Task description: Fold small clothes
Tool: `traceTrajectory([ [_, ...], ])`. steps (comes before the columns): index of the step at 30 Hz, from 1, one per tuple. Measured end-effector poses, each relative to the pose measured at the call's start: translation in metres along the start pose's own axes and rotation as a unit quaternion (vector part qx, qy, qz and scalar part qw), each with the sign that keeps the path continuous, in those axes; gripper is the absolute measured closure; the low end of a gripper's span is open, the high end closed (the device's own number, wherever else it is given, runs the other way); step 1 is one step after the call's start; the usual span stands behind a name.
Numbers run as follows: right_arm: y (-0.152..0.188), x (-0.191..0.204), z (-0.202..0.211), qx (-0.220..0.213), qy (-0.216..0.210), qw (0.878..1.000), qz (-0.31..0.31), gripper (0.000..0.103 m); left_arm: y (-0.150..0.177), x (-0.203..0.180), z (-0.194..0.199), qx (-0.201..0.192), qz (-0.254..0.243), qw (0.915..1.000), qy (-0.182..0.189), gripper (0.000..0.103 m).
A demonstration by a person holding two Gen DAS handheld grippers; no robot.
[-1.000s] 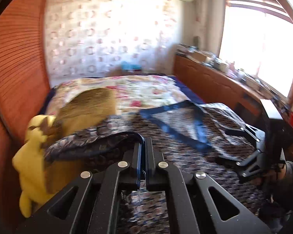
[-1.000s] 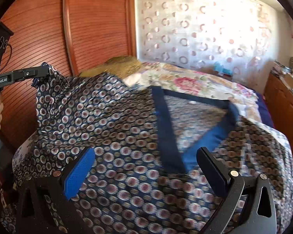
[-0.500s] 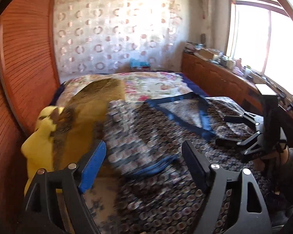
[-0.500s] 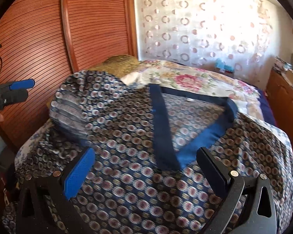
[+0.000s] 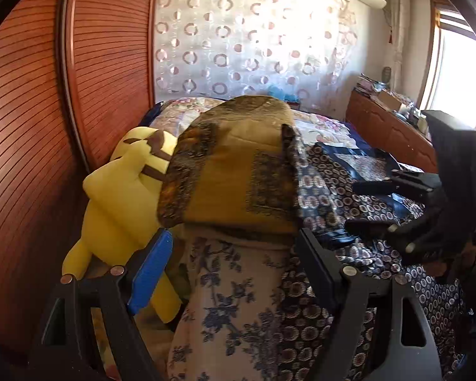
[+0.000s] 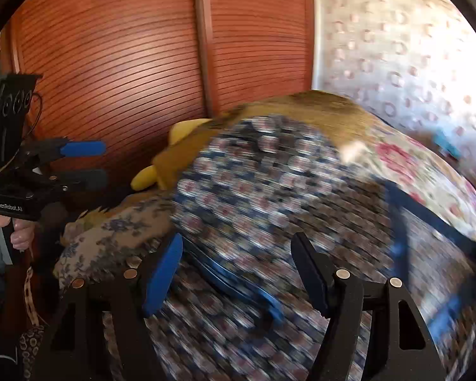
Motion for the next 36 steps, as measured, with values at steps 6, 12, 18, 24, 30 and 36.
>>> traceTrajectory([
  [6,-0.01,0.014,-0.051,0.037,0.009,0.997,0.065,0.035,0.002,0.007,0.0,0.0,0.006,1.0,-0.003,0.022],
  [12,-0.01,-0.003,-0.063,0.031,0.013,0.998,0.055,0.085,0.002,-0.001,-0.003,0.002,0.005,1.0,0.004,0.022],
  [18,-0.006,-0.044,-0.044,0.007,0.06,0.998,0.017,0.089,-0.001,-0.013,-0.012,0.0,0.004,0.9997,0.024,0.022],
  [24,0.01,-0.089,-0.043,0.02,0.119,0.992,-0.038,0.05,-0.005,-0.033,-0.022,0.001,-0.007,0.9993,0.037,0.022],
  [30,0.018,-0.1,-0.026,0.01,0.128,0.99,-0.058,0.044,-0.008,-0.058,-0.035,0.007,-0.023,0.9987,0.045,0.022],
  [36,0.033,-0.109,0.029,-0.007,0.155,0.985,-0.08,0.028,-0.014,-0.098,-0.054,0.006,-0.04,0.9973,0.061,0.022],
])
Point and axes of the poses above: each gripper's, at about its wrist camera, not at the fingertips, and z roughly against the way its jaws point, x to its left, y to its underside, the point moved 3 cm from there along -z, roughly the way its jaws point, and after that the axes turned 13 degrees about z, right-handed, at the moved point
